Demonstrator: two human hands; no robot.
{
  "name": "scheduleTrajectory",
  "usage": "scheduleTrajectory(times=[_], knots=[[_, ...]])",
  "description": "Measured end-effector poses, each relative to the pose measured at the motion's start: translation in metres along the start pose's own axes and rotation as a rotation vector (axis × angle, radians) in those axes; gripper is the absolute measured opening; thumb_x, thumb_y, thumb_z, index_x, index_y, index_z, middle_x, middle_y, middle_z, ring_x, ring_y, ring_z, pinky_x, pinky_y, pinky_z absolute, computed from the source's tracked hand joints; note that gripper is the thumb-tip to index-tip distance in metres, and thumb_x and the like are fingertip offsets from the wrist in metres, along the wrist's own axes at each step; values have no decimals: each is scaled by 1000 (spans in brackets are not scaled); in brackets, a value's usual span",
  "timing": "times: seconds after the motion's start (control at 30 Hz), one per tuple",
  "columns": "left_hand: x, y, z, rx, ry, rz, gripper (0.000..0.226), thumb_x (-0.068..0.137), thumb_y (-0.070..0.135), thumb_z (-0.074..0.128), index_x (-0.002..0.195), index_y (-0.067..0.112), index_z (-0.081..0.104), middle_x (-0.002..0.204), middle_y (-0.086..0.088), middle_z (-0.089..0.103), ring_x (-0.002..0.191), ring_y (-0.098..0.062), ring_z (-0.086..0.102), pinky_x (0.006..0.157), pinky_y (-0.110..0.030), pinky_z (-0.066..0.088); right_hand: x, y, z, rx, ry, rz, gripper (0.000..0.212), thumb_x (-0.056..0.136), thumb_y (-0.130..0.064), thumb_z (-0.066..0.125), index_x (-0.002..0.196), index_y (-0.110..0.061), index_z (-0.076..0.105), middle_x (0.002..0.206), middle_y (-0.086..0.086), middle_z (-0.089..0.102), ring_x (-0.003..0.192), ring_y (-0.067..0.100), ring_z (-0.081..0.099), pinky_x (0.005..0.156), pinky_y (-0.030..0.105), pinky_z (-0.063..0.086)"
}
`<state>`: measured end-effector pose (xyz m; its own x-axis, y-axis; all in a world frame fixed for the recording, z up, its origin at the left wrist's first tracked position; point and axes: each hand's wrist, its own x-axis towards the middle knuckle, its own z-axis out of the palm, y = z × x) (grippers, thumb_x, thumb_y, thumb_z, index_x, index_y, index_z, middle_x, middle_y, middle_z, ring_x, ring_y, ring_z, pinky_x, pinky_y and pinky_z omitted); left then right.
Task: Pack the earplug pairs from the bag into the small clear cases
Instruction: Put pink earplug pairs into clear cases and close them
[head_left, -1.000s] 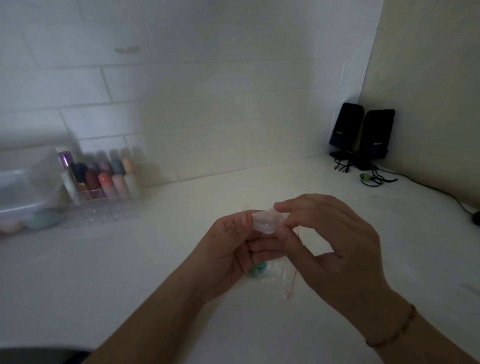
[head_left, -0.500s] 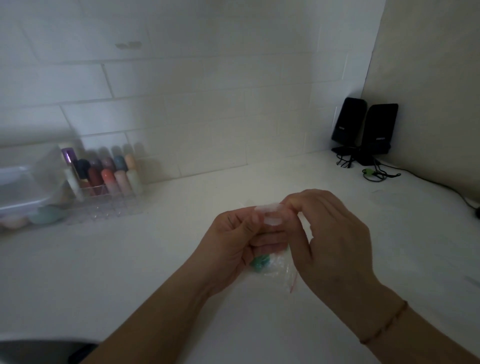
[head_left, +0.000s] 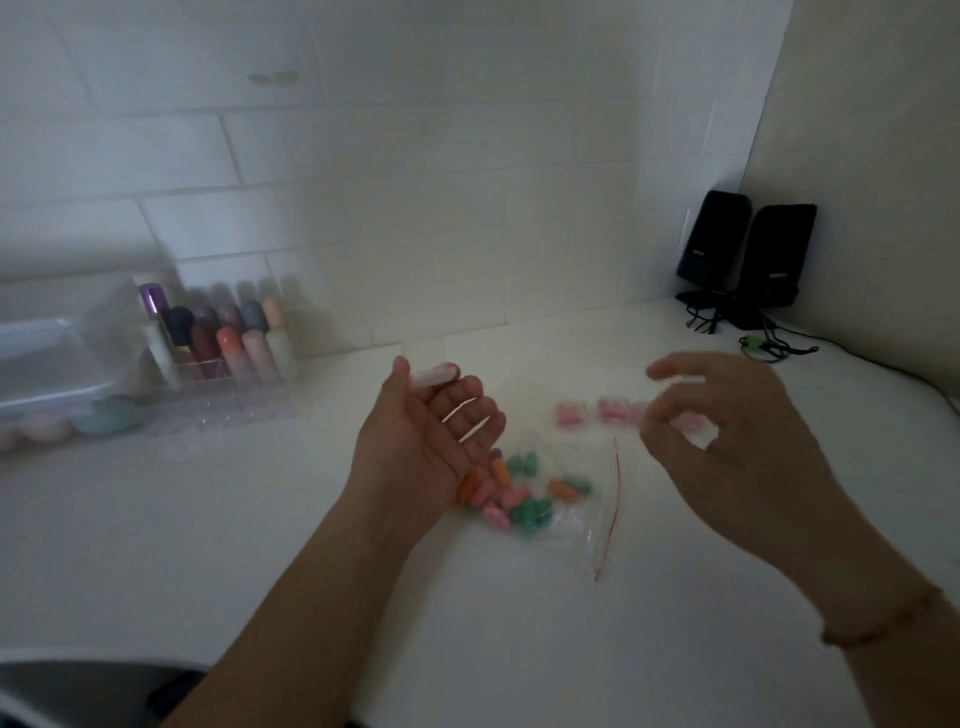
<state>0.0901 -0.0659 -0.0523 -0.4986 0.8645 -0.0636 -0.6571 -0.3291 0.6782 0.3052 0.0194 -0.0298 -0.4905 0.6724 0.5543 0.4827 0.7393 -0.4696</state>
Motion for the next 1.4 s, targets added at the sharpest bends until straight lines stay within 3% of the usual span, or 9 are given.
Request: scheduleTrajectory(times=[0.17,0.27,0.43,0.6,0.7,0.9,1.13,1.3,1.4], knots=[[13,2,-16,-80,275,99,48,103,43,32,84,8,59,71,-8,58,60,-21,58,68,-34,53,-7,16,10,-219,-575,-9,16,89,-46,58,102,-49,67,156,-16,22,146,14,5,117,35,18],[16,2,-21,-58,336,136,47,104,43,31,87,9,59,71,-8,59,62,-21,58,70,-34,52,-8,14,27,-116,-611,-50,29,93,-47,51,120,-58,52,160,-17,-4,147,13,-13,121,39,6],[15,-5,-16,16,294,156,48,103,45,32,91,8,61,64,-7,62,57,-21,60,66,-34,52,-8,9,54,-98,-518,-98,46,97,-33,51,123,-69,38,159,-18,-14,146,15,-20,119,44,3],[13,-7,-10,86,231,182,48,104,43,31,91,7,59,62,-7,62,55,-21,59,65,-32,51,-11,2,67,-95,-442,-85,32,88,-24,59,109,-47,66,161,-13,4,148,19,-11,118,50,11],[11,-11,-8,184,190,222,47,105,39,29,93,6,61,67,-7,64,58,-20,59,65,-33,52,-10,-3,72,-76,-357,-57,21,83,-26,68,98,-39,73,157,-11,24,148,17,2,119,42,10],[8,-13,-4,317,151,268,43,104,34,30,96,7,63,79,-10,69,66,-19,64,68,-30,53,-12,-6,76,-134,-334,-10,19,78,-41,72,97,-43,72,156,-12,26,147,20,3,119,48,10],[7,-11,-6,244,162,200,47,105,38,26,97,8,62,76,-7,70,61,-19,64,71,-32,51,-9,-6,70,-33,-327,-59,24,75,-28,80,89,-46,70,152,-14,34,147,20,11,118,42,14],[4,-12,-1,277,47,234,38,105,28,30,101,6,61,78,-9,68,64,-20,63,72,-33,52,1,-3,21,-63,-363,-48,24,64,-55,78,71,-52,56,142,-20,42,145,16,19,118,44,13],[-1,-12,1,257,-54,185,38,101,33,34,108,5,59,82,-9,70,63,-18,64,63,-30,53,5,7,-12,-27,-378,-99,21,65,-62,68,72,-43,64,120,-28,58,126,-4,42,108,25,30]])
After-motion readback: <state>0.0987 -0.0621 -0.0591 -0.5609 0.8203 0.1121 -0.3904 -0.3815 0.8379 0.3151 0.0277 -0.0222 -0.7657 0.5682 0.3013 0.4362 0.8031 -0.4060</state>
